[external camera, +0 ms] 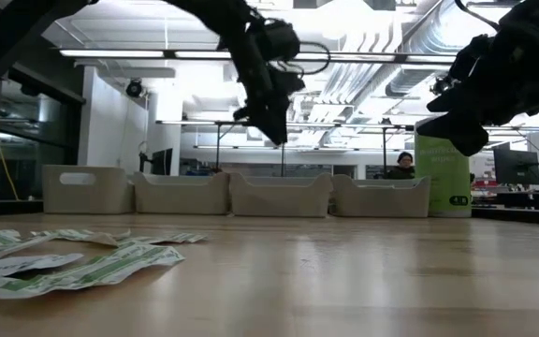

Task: Pick & Place First Aid Supplies
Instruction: Put the gray towelette pack into the middle right gray bin

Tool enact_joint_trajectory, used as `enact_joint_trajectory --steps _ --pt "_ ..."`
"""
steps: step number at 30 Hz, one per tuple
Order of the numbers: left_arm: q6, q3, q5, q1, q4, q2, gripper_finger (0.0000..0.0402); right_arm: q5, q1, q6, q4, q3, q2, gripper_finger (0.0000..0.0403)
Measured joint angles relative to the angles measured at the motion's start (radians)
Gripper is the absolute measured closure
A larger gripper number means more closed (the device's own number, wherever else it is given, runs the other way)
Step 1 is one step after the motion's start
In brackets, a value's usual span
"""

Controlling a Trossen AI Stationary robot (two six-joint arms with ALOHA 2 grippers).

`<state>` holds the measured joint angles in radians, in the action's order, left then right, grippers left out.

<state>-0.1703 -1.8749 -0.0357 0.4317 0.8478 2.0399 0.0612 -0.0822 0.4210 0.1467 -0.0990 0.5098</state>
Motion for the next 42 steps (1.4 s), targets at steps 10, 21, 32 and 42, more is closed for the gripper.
enact_joint_trajectory --steps 10,21,32,42 --pt "0.152 -0.208 0.001 -0.076 0.367 -0.001 0.0313 0.001 0.000 -0.021 0.000 0.000 0.000 0.0183" --pt "0.123 -0.236 -0.064 -0.240 0.732 -0.059 0.0315 0.003 0.000 -0.019 -0.037 0.000 0.000 0.0183" --pt "-0.064 -0.073 -0.197 -0.497 0.720 -0.256 0.0315 0.004 0.000 -0.011 -0.031 0.000 0.000 0.0183" --pt "-0.133 0.354 -0.132 -0.725 0.528 -0.428 0.0315 0.003 0.000 -0.002 -0.030 0.000 0.000 0.0183"
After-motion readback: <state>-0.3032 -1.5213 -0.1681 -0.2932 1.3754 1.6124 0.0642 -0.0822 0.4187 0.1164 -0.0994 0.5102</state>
